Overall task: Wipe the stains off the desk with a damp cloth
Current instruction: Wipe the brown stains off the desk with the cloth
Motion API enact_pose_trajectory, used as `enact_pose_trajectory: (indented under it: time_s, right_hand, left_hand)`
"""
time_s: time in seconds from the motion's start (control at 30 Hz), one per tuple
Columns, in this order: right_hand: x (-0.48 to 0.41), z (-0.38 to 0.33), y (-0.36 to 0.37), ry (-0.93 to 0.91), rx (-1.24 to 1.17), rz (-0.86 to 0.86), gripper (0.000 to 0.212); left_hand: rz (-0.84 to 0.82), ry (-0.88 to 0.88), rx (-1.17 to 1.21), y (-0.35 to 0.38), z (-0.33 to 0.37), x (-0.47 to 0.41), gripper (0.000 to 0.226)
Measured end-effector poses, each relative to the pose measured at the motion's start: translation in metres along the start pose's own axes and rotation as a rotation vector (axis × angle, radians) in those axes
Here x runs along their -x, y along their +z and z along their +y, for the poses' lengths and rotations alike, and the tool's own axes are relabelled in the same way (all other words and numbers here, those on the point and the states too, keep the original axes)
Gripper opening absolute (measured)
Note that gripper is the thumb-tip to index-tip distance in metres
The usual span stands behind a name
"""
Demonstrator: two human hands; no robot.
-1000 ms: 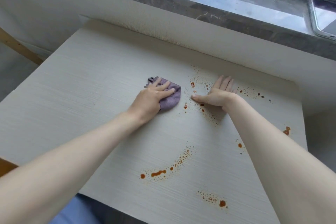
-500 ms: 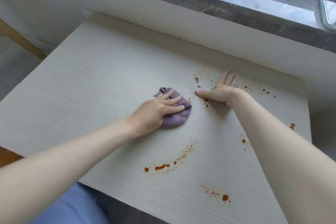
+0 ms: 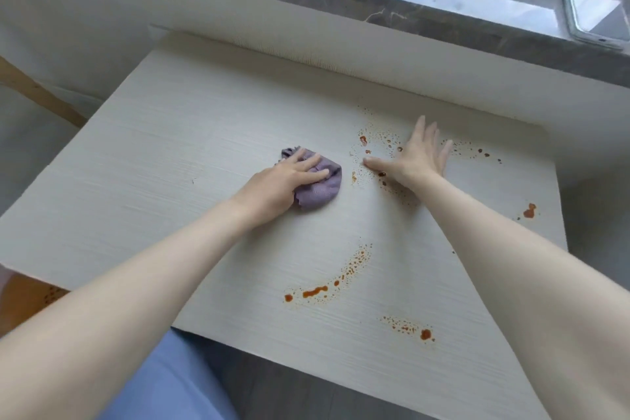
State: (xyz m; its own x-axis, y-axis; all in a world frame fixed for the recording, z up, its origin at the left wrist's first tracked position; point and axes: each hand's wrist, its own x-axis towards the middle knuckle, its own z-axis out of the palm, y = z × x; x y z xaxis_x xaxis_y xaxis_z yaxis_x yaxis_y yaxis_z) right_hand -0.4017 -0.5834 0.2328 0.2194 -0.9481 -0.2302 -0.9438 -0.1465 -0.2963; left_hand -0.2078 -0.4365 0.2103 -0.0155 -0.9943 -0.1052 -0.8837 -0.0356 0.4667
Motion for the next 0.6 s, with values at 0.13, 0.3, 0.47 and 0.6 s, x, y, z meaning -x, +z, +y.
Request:
enact_pose_trajectory:
  time_s: [0.13,0.3,0.47,0.6]
  right_hand:
    - [0.035,0.000,0.013,0.040,-0.171,0.107,0.115]
    - [0.078,0.023,0.018,0.179,-0.189,0.013,0.100]
    - [0.108,0.033,0.025,0.239,-0.176,-0.145,0.107]
    - [0.113,0.034,0.032,0.231,-0.073,-0.170,0.106]
  left_hand:
    - [0.076,-0.230,0.016,0.010,0.032,-0.011,0.066]
    - [-0.077,0.020,-0.069,0.016,0.029,0.026,0.073]
    - [0.035,-0.192,-0.053,0.011,0.040,0.016,0.066]
    - [-0.057,-0.147,-0.078,0.025,0.056,0.032,0.070]
